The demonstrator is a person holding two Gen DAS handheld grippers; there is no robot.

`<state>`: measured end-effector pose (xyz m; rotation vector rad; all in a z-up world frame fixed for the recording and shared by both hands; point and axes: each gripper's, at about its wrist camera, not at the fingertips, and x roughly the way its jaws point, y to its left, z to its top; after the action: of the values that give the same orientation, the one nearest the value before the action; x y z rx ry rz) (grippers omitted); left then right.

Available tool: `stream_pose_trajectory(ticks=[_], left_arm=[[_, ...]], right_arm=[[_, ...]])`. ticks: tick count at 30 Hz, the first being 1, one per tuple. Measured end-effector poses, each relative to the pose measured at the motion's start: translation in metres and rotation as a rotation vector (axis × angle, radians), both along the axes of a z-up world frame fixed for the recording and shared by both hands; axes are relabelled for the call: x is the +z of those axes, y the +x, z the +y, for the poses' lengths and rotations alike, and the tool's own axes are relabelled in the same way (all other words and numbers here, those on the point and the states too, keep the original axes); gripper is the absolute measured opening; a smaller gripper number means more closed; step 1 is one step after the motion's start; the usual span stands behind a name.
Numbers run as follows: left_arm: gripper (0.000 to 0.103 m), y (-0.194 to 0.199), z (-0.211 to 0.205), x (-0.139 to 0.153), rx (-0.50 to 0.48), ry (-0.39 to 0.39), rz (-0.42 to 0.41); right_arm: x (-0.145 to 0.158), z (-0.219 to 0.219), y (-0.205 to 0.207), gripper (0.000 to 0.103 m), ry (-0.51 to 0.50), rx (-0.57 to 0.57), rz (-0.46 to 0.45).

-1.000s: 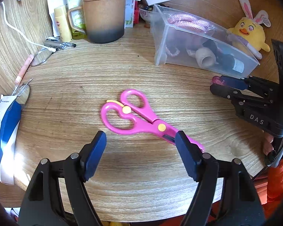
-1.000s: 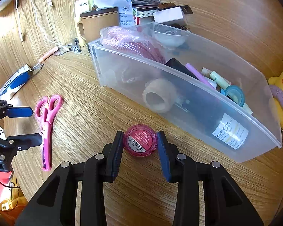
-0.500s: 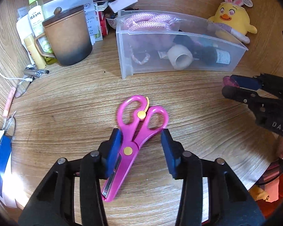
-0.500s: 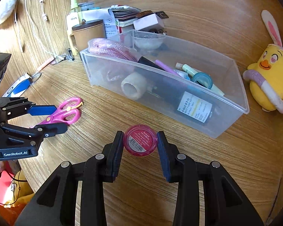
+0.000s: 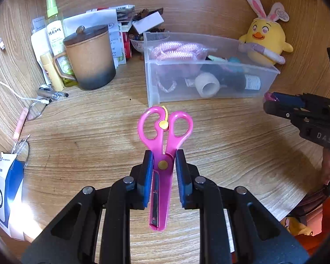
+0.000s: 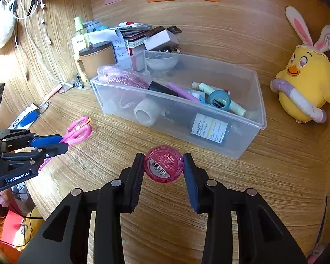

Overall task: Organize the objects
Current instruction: 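Carry the pink scissors and compact into the clear box and release both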

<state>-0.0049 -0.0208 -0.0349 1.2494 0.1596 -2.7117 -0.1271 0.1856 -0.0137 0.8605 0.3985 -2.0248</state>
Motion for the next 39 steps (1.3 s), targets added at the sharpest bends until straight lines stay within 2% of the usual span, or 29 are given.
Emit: stream_pose_trajectory(ticks=[12, 18, 27, 31, 39], left_arm=[[0.020, -0.011, -0.001, 0.056, -0.004, 0.042, 0.185], [0.020, -0.038, 0.001, 0.073, -0.006, 0.002, 0.230], [0.020, -0.088, -0.001, 0.074, -0.051, 0.001, 0.185], [0.020, -0.109, -0.002, 0.069, -0.091, 0.044, 0.136], [0.018, -0.145, -0.008, 0.055, -0.107, 0.100, 0.042]], right_arm=[[0.042, 0.011, -0.009, 0.032, -0.104, -0.041, 0.057], [0.056, 0.008, -0.018, 0.032, -0.131, -0.057, 0.086], [0.059, -0.005, -0.037, 0.032, -0.120, -0.082, 0.117], [0.055, -0.011, -0.053, 0.032, -0.112, -0.112, 0.108], [0.036, -0.031, -0.083, 0.032, -0.078, -0.143, 0.049]])
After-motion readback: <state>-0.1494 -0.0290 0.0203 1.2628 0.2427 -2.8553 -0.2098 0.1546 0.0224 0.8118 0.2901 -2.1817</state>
